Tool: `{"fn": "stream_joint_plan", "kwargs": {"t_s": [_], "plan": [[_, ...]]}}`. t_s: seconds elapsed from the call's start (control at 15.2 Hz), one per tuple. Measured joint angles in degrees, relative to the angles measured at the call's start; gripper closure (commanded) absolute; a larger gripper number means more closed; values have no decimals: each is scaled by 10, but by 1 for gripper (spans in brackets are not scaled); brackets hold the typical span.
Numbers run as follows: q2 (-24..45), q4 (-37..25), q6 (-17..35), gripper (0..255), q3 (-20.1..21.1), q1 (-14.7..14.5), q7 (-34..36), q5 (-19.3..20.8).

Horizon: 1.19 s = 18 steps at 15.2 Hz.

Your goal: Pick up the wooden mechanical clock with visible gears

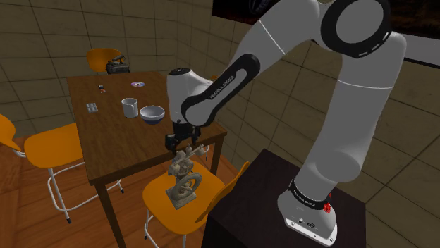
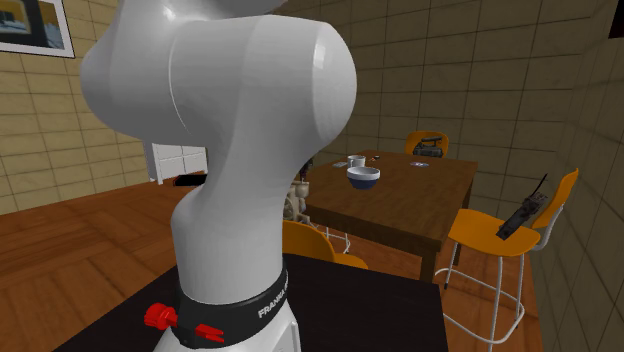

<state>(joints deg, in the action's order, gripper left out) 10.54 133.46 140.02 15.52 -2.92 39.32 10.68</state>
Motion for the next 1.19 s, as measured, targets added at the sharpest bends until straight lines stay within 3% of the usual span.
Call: {"fn": "stream_joint_plan", "kwargs": {"t_s": [0.59, 0.66, 1.19], "plan": [[79, -19, 52, 0, -18, -15, 43, 44], [82, -20, 54, 255, -19, -15, 44, 45], [84, -20, 57, 255, -20, -15, 45, 47]]}}
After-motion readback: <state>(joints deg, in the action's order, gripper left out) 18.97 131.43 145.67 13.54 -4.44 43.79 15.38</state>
